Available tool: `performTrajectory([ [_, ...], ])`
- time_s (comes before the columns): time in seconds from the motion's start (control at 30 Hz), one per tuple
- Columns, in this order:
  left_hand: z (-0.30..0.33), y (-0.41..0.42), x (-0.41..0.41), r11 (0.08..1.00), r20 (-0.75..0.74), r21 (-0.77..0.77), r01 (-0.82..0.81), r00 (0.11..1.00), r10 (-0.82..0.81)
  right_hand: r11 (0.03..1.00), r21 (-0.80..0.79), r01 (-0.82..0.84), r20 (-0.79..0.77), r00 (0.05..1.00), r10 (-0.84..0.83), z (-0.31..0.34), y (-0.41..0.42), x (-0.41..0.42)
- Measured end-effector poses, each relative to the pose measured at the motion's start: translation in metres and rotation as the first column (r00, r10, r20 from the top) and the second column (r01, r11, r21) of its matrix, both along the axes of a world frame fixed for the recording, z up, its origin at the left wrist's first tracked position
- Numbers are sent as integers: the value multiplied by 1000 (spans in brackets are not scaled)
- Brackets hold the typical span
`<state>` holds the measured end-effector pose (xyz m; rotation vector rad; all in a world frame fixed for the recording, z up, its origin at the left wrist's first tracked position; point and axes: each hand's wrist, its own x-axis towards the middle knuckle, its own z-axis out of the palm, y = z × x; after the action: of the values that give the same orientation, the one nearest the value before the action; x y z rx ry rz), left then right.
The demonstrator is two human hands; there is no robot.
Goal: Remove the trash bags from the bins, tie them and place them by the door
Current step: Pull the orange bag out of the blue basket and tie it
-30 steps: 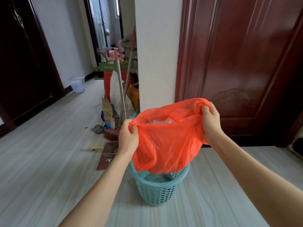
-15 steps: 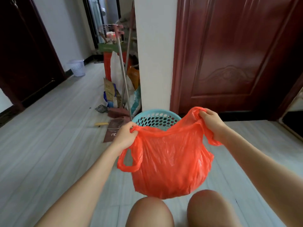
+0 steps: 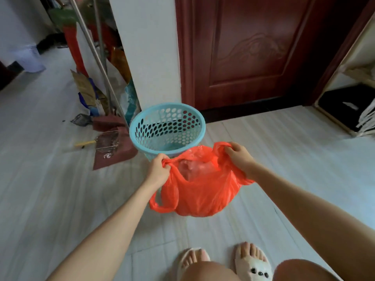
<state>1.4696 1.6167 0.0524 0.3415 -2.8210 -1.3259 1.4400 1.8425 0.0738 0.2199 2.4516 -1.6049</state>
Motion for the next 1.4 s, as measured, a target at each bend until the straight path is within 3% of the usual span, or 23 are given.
performTrajectory([
  [0.13,-30,18,-10,962,74,-183,201,979,-190,995,56,80,17,997,-81,-21,24,-4],
  [0.27,-44,45,-18,790,252,-505,346,935,-249,977,196,79,48,995,-90,-34,62,-15],
  [0.3,-44,52,-21,773,280,-524,358,929,-240,973,222,63,64,995,-79,-36,70,-17],
  [0.4,-36,78,-38,837,320,-415,356,919,-233,925,379,21,103,993,-64,-32,101,-21],
  [0.53,-11,104,-56,908,504,-112,405,810,-299,859,511,-37,204,976,-79,-18,135,-11],
  [0.63,4,112,-62,878,487,-168,449,812,-322,855,517,-34,203,976,-84,-6,155,-4],
  [0.73,22,117,-54,684,396,-510,522,848,-352,867,498,-22,159,985,-67,11,168,15],
  [0.87,59,126,-33,310,249,-876,369,897,-366,747,662,63,53,990,-130,26,184,44],
  [0.93,78,130,-26,249,193,-924,290,916,-351,630,770,102,-5,988,-153,42,193,59],
  [0.97,84,133,-23,274,177,-922,274,928,-329,577,808,118,-31,987,-158,51,198,64],
  [1.0,88,136,-22,341,165,-902,263,943,-289,541,830,134,-48,984,-170,60,201,66],
  [1.07,92,140,-21,566,145,-791,232,970,-195,523,835,172,-75,977,-201,77,205,71],
  [1.1,94,143,-21,713,155,-663,228,974,-167,567,801,192,-74,971,-226,84,205,72],
  [1.17,97,152,-22,950,209,-240,201,966,-152,811,519,270,-33,955,-296,97,208,77],
  [1.2,101,158,-19,986,276,12,164,948,-161,913,286,292,30,949,-313,103,209,79],
  [1.23,106,163,-15,968,332,215,129,923,-196,952,92,291,81,951,-298,108,210,84],
  [1.27,111,166,-11,929,368,351,118,895,-253,965,5,261,111,959,-260,112,211,89],
  [1.33,120,167,-7,835,369,531,144,848,-380,975,7,223,123,967,-222,110,213,95],
  [1.4,123,163,-4,760,315,619,197,824,-470,947,160,278,47,956,-289,102,217,94],
])
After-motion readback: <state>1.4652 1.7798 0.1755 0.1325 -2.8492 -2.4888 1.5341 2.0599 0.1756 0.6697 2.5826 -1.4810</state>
